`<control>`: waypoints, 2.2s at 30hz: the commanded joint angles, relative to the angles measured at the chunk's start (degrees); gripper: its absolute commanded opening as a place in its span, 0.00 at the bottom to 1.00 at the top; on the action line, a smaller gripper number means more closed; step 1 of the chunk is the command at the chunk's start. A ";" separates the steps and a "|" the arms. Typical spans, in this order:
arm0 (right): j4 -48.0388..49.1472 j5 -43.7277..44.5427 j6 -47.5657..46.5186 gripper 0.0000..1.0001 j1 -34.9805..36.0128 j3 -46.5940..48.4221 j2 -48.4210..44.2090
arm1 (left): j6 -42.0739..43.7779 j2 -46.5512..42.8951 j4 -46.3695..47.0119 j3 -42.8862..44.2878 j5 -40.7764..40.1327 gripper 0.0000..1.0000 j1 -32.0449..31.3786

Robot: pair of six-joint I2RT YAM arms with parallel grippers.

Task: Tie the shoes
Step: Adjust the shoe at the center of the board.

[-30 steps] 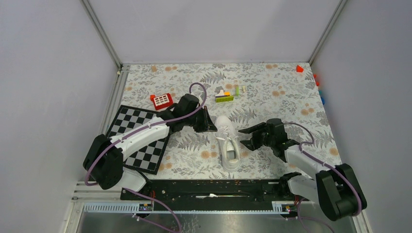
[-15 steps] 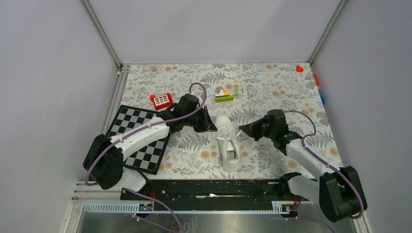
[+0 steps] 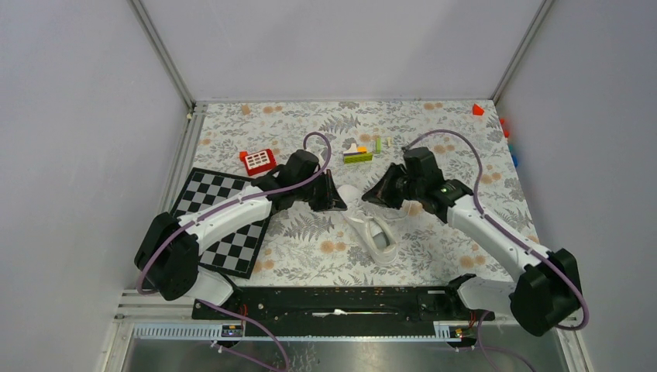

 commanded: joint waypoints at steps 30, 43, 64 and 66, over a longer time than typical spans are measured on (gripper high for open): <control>-2.32 1.40 -2.35 0.00 5.58 0.74 -1.89 | 7.51 0.76 -6.00 6.94 4.44 0.00 4.65; -5.68 -2.76 -10.24 0.36 5.49 14.85 12.95 | 6.05 -1.84 -3.79 3.45 4.10 0.00 4.42; -18.47 13.64 -12.11 0.89 2.83 5.14 -1.45 | 7.04 -2.27 -4.49 5.33 4.92 0.00 4.41; -18.03 14.24 -10.74 0.90 2.69 3.38 -3.52 | 6.93 -2.10 -4.26 5.23 5.25 0.00 4.42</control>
